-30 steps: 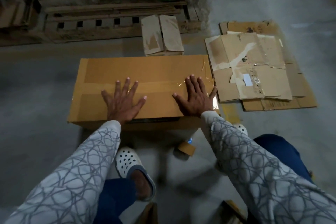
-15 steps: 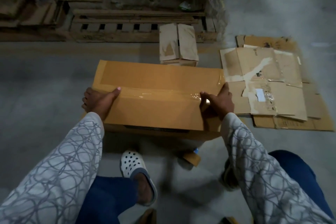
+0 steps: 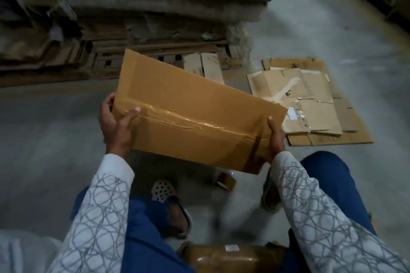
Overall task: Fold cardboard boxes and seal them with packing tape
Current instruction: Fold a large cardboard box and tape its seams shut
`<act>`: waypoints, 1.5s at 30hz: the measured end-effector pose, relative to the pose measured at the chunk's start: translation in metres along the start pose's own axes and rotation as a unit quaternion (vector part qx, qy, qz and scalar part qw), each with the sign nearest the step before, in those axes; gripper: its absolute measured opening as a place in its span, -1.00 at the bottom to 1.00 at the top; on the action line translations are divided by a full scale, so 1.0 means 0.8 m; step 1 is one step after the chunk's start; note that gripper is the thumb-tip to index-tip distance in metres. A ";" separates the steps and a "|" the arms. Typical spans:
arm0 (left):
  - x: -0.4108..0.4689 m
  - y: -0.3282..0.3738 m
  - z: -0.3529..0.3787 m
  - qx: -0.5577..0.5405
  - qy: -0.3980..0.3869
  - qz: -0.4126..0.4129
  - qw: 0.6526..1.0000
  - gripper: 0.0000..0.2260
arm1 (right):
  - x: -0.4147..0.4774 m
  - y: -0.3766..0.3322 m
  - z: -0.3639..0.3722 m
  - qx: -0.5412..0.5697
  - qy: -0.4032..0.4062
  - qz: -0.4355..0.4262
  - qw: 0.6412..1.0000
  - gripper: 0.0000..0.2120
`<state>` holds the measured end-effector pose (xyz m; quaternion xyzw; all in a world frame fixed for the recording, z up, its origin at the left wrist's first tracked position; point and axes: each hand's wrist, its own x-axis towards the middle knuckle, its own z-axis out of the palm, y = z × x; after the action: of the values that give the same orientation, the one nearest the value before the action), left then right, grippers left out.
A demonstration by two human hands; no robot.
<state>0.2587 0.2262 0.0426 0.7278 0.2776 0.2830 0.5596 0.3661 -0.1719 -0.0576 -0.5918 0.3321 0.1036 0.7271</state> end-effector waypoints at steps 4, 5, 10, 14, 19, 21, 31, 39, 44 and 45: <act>-0.040 0.059 0.001 0.092 -0.028 0.142 0.985 -0.32 | -0.035 0.036 -0.025 0.057 -0.110 0.107 0.987 -0.20; -0.046 0.080 0.012 0.128 -0.032 0.179 0.975 -0.31 | -0.041 0.037 -0.026 0.069 -0.122 0.113 0.984 -0.25; -0.046 0.192 0.077 0.285 0.000 0.267 0.921 -0.25 | -0.047 0.020 -0.012 0.157 -0.146 0.126 0.969 -0.17; -0.023 0.254 0.104 0.361 0.023 0.336 0.869 -0.30 | -0.050 0.019 0.020 0.111 -0.173 0.178 0.962 0.05; -0.020 0.215 0.133 0.451 -0.027 0.349 0.821 -0.42 | -0.045 0.015 0.071 -0.069 -0.189 0.155 0.967 -0.06; -0.025 0.140 0.140 0.490 -0.143 0.274 0.815 -0.44 | -0.036 0.007 0.093 -0.126 -0.157 0.054 0.978 0.09; -0.045 0.053 0.168 0.497 -0.238 0.221 0.805 -0.48 | -0.056 -0.037 0.104 -0.146 -0.086 -0.294 0.941 -0.39; -0.081 0.036 0.129 0.359 -0.196 0.095 0.908 -0.28 | -0.079 -0.045 0.074 -0.280 -0.031 -0.327 0.902 -0.38; -0.129 0.056 0.128 0.336 -0.177 -0.026 0.924 -0.07 | -0.111 -0.036 0.038 -0.246 -0.046 -0.290 0.924 -0.48; -0.143 0.056 0.123 0.326 -0.169 -0.036 0.930 -0.04 | -0.119 -0.032 0.029 -0.255 -0.042 -0.292 0.921 -0.51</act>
<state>0.2550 0.0692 0.0537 0.8967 0.2819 0.0295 0.3401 0.3161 -0.1345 0.0223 -0.8228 0.0766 -0.0073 0.5631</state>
